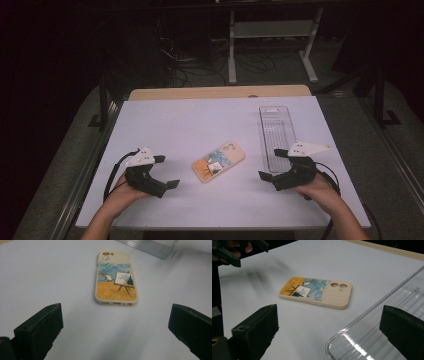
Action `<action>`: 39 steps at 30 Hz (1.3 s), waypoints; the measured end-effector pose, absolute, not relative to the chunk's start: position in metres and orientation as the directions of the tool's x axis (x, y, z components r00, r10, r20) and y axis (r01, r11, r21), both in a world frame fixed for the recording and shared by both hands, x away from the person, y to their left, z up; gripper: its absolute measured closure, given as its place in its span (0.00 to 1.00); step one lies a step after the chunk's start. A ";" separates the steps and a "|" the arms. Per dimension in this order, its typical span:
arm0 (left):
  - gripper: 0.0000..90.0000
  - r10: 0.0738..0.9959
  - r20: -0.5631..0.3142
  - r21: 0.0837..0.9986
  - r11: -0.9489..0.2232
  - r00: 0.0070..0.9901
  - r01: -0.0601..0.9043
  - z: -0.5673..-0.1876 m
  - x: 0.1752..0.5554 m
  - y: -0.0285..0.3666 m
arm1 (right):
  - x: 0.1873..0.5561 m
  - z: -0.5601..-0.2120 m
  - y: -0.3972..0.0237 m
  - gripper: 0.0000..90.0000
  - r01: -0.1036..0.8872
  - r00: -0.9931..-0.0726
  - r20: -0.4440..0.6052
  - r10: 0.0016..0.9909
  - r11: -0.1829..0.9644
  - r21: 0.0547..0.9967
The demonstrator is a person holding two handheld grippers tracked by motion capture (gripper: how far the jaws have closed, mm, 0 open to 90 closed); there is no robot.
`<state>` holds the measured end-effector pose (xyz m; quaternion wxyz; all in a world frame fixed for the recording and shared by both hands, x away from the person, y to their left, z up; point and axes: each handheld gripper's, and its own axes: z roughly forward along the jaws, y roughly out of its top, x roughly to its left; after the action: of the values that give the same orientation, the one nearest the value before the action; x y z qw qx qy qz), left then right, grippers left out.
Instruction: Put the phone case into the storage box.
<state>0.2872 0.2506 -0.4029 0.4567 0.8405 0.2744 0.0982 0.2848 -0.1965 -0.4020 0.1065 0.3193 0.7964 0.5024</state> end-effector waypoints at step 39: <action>0.00 0.542 -0.068 0.828 -0.438 0.838 0.350 -0.381 0.305 0.227 | 0.285 -0.402 -0.197 0.02 0.403 -0.773 0.153 0.616 0.290 0.868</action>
<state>0.3052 0.2275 -0.3815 0.4589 0.8415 0.2651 0.1044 0.2850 -0.1968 -0.4019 0.1060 0.3198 0.7962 0.5026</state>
